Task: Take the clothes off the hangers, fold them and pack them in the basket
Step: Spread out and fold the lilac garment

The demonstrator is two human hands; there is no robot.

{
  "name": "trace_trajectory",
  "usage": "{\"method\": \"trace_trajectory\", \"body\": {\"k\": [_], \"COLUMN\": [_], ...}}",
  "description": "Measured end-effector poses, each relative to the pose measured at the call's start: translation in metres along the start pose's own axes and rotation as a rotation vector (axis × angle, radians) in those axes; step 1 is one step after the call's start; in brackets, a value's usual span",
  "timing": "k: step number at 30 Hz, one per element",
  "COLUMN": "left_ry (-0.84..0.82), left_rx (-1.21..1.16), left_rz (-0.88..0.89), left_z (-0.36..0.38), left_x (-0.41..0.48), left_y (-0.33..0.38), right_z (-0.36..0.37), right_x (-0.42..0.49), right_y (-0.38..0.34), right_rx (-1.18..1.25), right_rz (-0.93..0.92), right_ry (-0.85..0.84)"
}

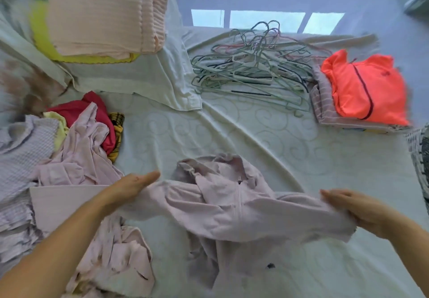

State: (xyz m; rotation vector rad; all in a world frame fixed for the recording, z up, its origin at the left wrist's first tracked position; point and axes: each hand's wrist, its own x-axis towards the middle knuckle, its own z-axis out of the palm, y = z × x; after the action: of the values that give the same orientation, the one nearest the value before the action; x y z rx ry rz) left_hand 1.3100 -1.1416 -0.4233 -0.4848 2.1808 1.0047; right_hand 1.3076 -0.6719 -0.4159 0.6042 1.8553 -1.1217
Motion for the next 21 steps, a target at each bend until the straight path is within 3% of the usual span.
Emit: {"method": "trace_trajectory", "body": {"k": [3,6,10,14,17,19,21], "left_ry": [-0.08,-0.195,-0.071,0.11,0.165,0.138,0.111], "left_rx": [0.242,0.328,0.098,-0.286,-0.512,-0.48,-0.239], "left_rz": [-0.021,-0.017,0.131,0.348,0.376,0.335,0.258], "left_z": [-0.016,-0.027,-0.048,-0.066,-0.08,-0.087,-0.092], "left_x": [-0.034,-0.067,-0.096,-0.129,-0.15,-0.163,-0.166], "left_y": [0.01,0.021,0.045,0.062,0.072,0.083,0.087], "right_z": [0.01,0.01,0.014,0.014,0.007,-0.001,-0.009], "right_x": [-0.036,-0.066,-0.106,-0.14,-0.169,-0.19,-0.206], "right_y": [0.012,0.014,-0.005,-0.025,-0.031,-0.04,-0.052], "right_rx": [-0.343,-0.165,0.118,0.275,-0.013,-0.099,0.024], "right_rz": [0.015,-0.201,-0.402,-0.319,-0.177,-0.237,-0.365], "right_ry": [0.129,0.202,0.379,0.271,0.111,0.105,0.163]}}
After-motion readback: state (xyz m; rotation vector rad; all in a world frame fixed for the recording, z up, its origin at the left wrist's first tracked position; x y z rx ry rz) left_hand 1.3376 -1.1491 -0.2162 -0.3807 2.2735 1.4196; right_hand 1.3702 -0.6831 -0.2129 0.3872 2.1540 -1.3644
